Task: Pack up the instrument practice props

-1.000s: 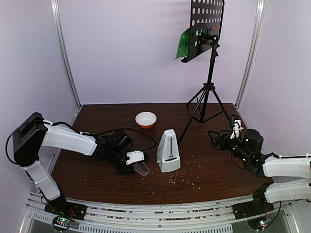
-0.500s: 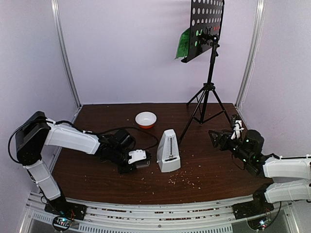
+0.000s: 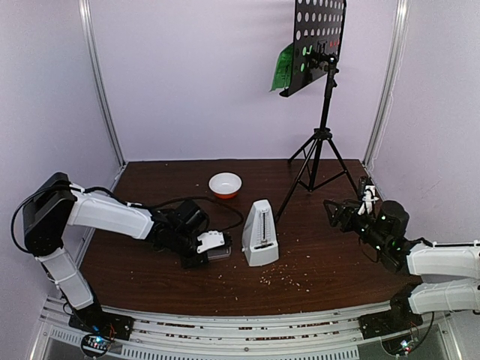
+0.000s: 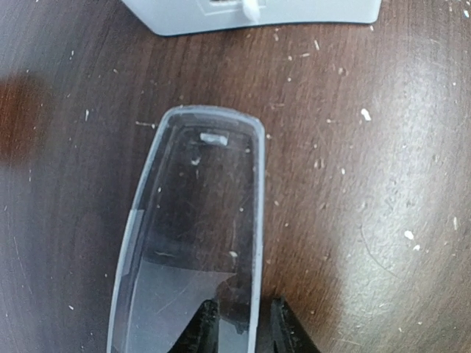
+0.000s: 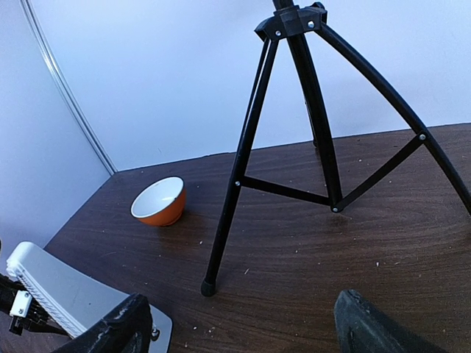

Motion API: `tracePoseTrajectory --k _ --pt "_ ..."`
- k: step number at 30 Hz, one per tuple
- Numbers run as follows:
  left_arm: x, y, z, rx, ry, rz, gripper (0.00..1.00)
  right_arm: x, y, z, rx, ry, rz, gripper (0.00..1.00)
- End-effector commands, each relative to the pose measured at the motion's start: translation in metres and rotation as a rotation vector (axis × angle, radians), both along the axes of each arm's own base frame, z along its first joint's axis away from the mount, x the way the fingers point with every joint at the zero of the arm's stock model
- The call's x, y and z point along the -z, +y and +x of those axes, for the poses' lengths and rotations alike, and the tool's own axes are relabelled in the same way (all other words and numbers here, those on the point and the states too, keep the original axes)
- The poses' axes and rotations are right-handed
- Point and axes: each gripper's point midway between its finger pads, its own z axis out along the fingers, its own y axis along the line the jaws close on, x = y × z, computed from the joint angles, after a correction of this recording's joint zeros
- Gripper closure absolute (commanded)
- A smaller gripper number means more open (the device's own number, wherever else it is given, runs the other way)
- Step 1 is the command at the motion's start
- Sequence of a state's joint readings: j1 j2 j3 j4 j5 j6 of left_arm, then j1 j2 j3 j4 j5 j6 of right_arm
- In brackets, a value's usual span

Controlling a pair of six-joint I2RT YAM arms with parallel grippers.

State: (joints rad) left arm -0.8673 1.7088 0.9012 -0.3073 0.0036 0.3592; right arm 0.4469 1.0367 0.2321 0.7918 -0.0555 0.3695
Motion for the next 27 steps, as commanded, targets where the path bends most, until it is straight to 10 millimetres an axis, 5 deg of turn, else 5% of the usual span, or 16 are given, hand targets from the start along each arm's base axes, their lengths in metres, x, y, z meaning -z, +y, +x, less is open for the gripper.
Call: tracePoseTrajectory --k 1,11,16,22,27 --pt "0.005 0.018 -0.003 -0.027 -0.008 0.061 0.72 -0.004 -0.008 -0.001 0.03 -0.023 0.013 0.11" --pt "0.007 0.015 -0.005 -0.029 0.014 0.053 0.94 -0.005 -0.008 -0.002 0.029 -0.026 0.021 0.11" --pt "-0.017 0.011 0.005 -0.063 -0.06 -0.003 1.0 -0.006 -0.009 -0.002 0.029 -0.028 0.018 0.11" --pt "-0.109 -0.004 0.02 -0.181 -0.201 -0.294 1.0 -0.023 0.001 -0.004 -0.028 -0.05 0.015 0.03" --pt "-0.211 -0.025 0.007 -0.224 -0.188 -0.717 1.0 -0.074 0.031 -0.014 -0.205 -0.075 0.102 0.0"
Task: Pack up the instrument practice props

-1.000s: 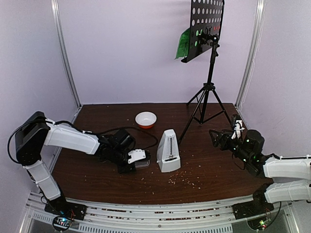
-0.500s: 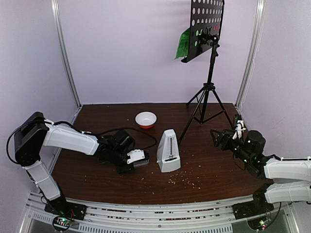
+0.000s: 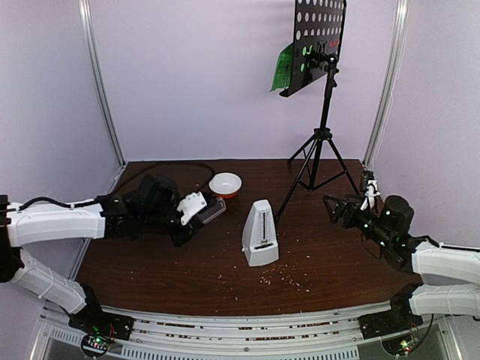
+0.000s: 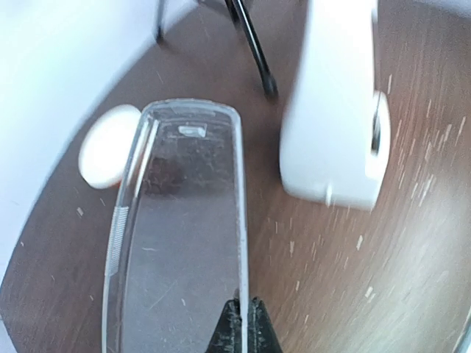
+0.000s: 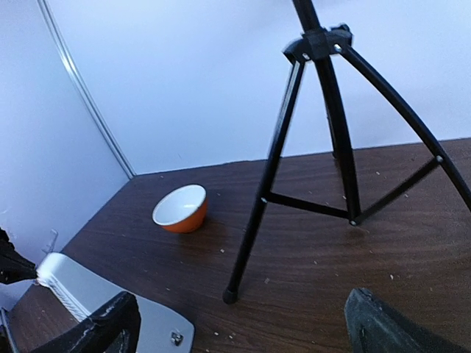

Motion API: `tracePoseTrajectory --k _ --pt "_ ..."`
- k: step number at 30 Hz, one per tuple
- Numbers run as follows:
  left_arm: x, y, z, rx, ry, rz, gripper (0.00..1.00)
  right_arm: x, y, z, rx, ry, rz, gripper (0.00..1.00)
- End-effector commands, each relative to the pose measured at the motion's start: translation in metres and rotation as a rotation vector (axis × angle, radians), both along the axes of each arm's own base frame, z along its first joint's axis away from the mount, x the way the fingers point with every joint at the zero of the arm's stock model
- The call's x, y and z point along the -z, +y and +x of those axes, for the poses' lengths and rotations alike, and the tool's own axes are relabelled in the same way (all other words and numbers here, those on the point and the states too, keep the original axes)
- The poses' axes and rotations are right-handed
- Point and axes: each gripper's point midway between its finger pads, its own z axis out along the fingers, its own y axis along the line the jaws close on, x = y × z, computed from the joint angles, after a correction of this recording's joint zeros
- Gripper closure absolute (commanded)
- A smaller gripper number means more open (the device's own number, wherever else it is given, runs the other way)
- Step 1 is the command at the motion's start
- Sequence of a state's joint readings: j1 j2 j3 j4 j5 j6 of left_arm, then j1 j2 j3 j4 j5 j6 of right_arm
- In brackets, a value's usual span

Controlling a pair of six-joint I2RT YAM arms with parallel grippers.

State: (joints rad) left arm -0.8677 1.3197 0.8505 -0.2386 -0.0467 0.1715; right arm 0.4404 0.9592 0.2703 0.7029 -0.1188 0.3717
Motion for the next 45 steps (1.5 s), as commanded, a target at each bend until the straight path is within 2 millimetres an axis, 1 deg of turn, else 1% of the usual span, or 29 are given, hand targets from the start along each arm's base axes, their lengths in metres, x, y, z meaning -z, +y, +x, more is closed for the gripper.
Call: tracePoseTrajectory --k 1,2,4,7,9,12,15,18,20,22,27,33,37,45 --pt "-0.095 -0.03 -0.011 0.016 0.001 -0.438 1.0 -0.061 0.032 -0.012 -0.199 -0.052 0.109 0.0" --pt "-0.11 -0.036 -0.017 0.043 0.016 -0.514 1.0 -0.08 0.039 -0.016 -0.251 -0.071 0.139 0.0" --pt "-0.142 -0.048 -0.03 0.12 0.042 -0.66 1.0 -0.105 0.055 -0.024 -0.345 -0.074 0.189 0.0" --pt "-0.178 -0.066 -0.047 0.249 0.069 -0.797 1.0 -0.139 0.086 -0.044 -0.49 -0.102 0.233 0.0" --pt "-0.197 -0.076 -0.058 0.33 0.082 -0.848 1.0 -0.16 0.107 -0.061 -0.564 -0.149 0.25 0.0" --pt "-0.223 -0.09 -0.077 0.454 0.094 -0.926 1.0 -0.184 0.135 -0.084 -0.664 -0.206 0.258 0.0" --pt "-0.238 -0.104 -0.101 0.602 0.146 -0.98 1.0 -0.2 0.158 -0.102 -0.757 -0.251 0.261 0.0" --pt "-0.241 -0.113 -0.114 0.671 0.13 -0.964 1.0 -0.213 0.17 -0.118 -0.817 -0.302 0.271 0.0" --pt "-0.244 -0.112 -0.117 0.69 0.11 -0.964 1.0 -0.222 0.173 -0.128 -0.858 -0.334 0.283 0.0" --pt "-0.244 -0.111 -0.12 0.708 0.108 -0.969 1.0 -0.227 0.176 -0.136 -0.897 -0.346 0.29 0.0" --pt "-0.242 -0.114 -0.131 0.776 0.137 -0.975 1.0 -0.226 0.182 -0.135 -0.894 -0.338 0.287 0.0" --pt "-0.241 -0.118 -0.134 0.808 0.168 -0.989 1.0 -0.221 0.196 -0.14 -0.93 -0.33 0.258 0.0" --pt "-0.241 -0.12 -0.132 0.799 0.17 -0.991 1.0 -0.22 0.202 -0.142 -0.934 -0.329 0.246 0.0" --pt "-0.24 -0.122 -0.128 0.783 0.171 -0.993 1.0 -0.211 0.206 -0.139 -0.901 -0.314 0.204 0.12"
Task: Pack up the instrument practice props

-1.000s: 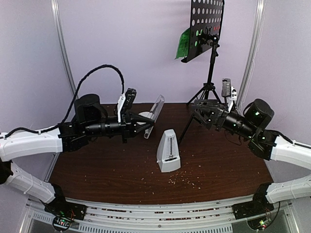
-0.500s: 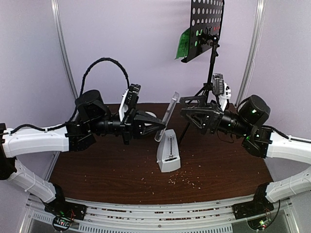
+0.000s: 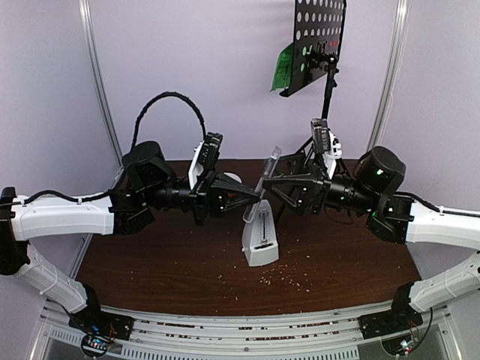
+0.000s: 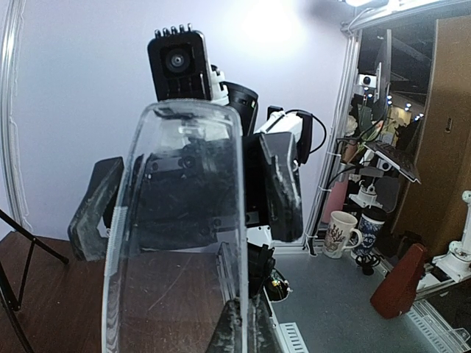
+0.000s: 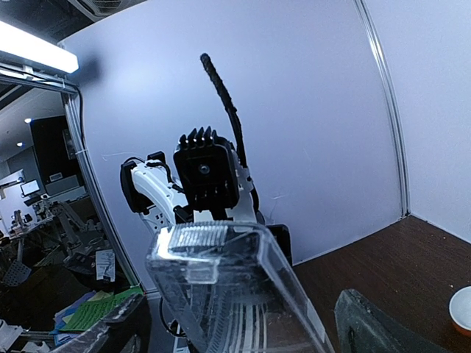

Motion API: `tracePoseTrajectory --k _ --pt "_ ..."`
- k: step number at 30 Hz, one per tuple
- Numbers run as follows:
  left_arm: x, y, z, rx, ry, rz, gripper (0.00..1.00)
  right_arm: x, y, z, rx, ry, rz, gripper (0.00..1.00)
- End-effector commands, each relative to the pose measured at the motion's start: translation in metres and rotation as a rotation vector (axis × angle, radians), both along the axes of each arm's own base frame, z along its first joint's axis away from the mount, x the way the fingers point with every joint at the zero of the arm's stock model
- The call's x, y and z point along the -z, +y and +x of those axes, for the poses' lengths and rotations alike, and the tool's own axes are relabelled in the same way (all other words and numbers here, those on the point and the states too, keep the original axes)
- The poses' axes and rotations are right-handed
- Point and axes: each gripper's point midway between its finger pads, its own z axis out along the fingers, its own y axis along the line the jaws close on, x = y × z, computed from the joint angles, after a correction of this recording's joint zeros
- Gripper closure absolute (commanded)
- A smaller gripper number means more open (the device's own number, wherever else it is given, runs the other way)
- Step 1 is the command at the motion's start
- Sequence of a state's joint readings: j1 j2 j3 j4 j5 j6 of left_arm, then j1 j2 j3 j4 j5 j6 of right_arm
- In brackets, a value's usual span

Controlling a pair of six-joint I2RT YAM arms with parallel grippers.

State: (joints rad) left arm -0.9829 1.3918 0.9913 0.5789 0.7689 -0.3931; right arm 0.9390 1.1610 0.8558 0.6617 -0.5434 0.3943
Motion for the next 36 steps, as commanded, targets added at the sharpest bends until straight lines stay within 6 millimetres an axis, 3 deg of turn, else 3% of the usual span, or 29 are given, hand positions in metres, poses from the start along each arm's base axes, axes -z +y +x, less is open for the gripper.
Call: tracePoseTrajectory --k 1,6,21,22,26,28,30,36 --pt "-0.024 0.001 -0.003 0.013 -0.042 -0.073 1.0 -0.012 0.0 0.0 0.025 -0.032 0.018 0.13" --pt "-0.024 -0.001 -0.002 0.011 -0.04 -0.072 1.0 -0.008 0.0 0.004 0.056 -0.029 0.011 0.19" --pt "-0.02 -0.004 0.001 0.006 -0.037 -0.059 1.0 0.001 -0.005 0.008 0.109 -0.049 -0.001 0.48" --pt "-0.02 -0.005 0.002 0.0 -0.036 -0.057 0.96 0.002 -0.006 0.009 0.116 -0.051 0.0 0.48" --pt "-0.009 -0.003 0.013 -0.08 -0.018 -0.028 0.45 0.009 -0.014 0.016 0.185 -0.051 -0.018 0.48" --pt "0.0 0.001 0.021 -0.151 -0.013 -0.001 0.29 0.018 -0.019 0.021 0.229 -0.048 -0.049 0.48" --pt "0.018 0.008 0.033 -0.245 0.012 0.044 0.22 0.029 -0.028 0.03 0.306 -0.036 -0.09 0.48" --pt "0.12 0.034 0.055 -0.45 0.158 0.261 0.18 0.071 -0.062 0.043 0.479 0.023 -0.189 0.47"
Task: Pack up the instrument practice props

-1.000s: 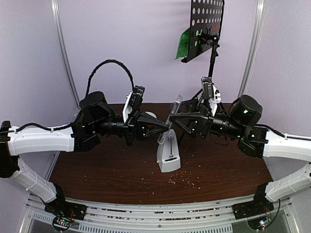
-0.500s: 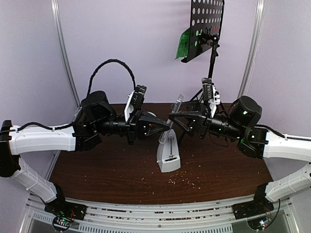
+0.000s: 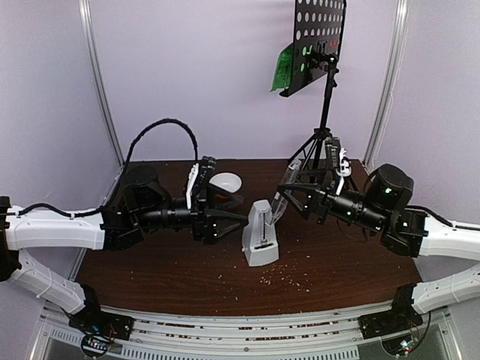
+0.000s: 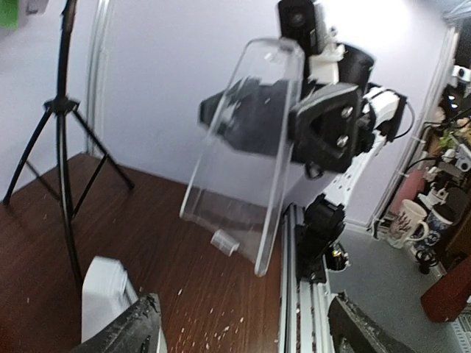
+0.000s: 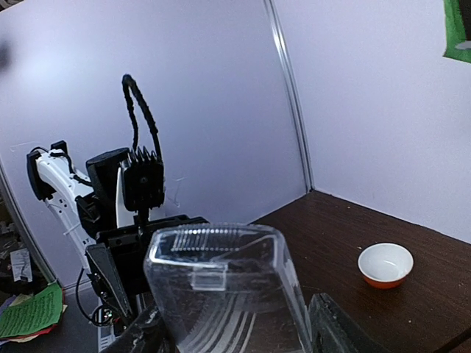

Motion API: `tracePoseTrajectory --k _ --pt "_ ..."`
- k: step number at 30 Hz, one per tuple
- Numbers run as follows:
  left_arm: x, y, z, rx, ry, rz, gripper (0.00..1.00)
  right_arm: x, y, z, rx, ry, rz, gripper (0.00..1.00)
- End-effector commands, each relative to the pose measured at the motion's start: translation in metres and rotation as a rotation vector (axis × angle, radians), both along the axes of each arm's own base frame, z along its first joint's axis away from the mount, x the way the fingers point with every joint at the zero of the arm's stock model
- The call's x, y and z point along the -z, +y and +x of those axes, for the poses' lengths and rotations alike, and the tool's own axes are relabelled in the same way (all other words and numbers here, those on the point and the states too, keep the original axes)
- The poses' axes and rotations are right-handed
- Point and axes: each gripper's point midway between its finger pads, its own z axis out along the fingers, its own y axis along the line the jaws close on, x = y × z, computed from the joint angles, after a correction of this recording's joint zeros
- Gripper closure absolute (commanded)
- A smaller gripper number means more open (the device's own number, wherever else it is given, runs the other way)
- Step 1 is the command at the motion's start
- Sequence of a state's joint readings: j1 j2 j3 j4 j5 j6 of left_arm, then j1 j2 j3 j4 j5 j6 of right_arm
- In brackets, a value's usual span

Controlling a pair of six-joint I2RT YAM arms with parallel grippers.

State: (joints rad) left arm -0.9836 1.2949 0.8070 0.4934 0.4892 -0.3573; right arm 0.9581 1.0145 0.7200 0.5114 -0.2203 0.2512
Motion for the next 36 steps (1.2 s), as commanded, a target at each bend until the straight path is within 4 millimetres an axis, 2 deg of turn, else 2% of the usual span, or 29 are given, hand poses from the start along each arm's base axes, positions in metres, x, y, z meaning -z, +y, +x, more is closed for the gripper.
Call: tracePoseTrajectory --k 1,3,5,9,14,19,24,31,36 --pt "0.075 0.016 0.023 -0.185 0.118 0.155 0.18 0.033 -0.031 0.016 0.185 0.042 -0.071 0.47" --pt "0.105 0.014 0.025 -0.194 0.18 0.199 0.2 0.046 -0.04 0.019 0.232 0.064 -0.082 0.47" --pt "0.123 0.012 0.028 -0.202 0.221 0.219 0.21 0.06 -0.048 0.023 0.274 0.084 -0.088 0.47" --pt "0.145 0.001 0.036 -0.212 0.253 0.25 0.21 0.071 -0.061 0.031 0.356 0.109 -0.06 0.47" --pt "0.175 -0.009 0.044 -0.224 0.294 0.308 0.22 0.078 -0.061 0.038 0.388 0.139 -0.049 0.47" --pt "0.19 -0.015 0.053 -0.254 0.321 0.318 0.22 0.082 -0.063 0.04 0.402 0.152 -0.01 0.47" --pt "0.193 -0.024 0.055 -0.243 0.344 0.28 0.23 0.081 -0.063 0.04 0.399 0.154 0.009 0.47" --pt "0.201 -0.04 0.05 -0.186 0.328 0.294 0.23 0.082 -0.064 0.039 0.399 0.154 0.021 0.47" --pt "0.196 -0.061 0.042 -0.125 0.296 0.291 0.23 0.083 -0.068 0.04 0.418 0.152 0.028 0.47"
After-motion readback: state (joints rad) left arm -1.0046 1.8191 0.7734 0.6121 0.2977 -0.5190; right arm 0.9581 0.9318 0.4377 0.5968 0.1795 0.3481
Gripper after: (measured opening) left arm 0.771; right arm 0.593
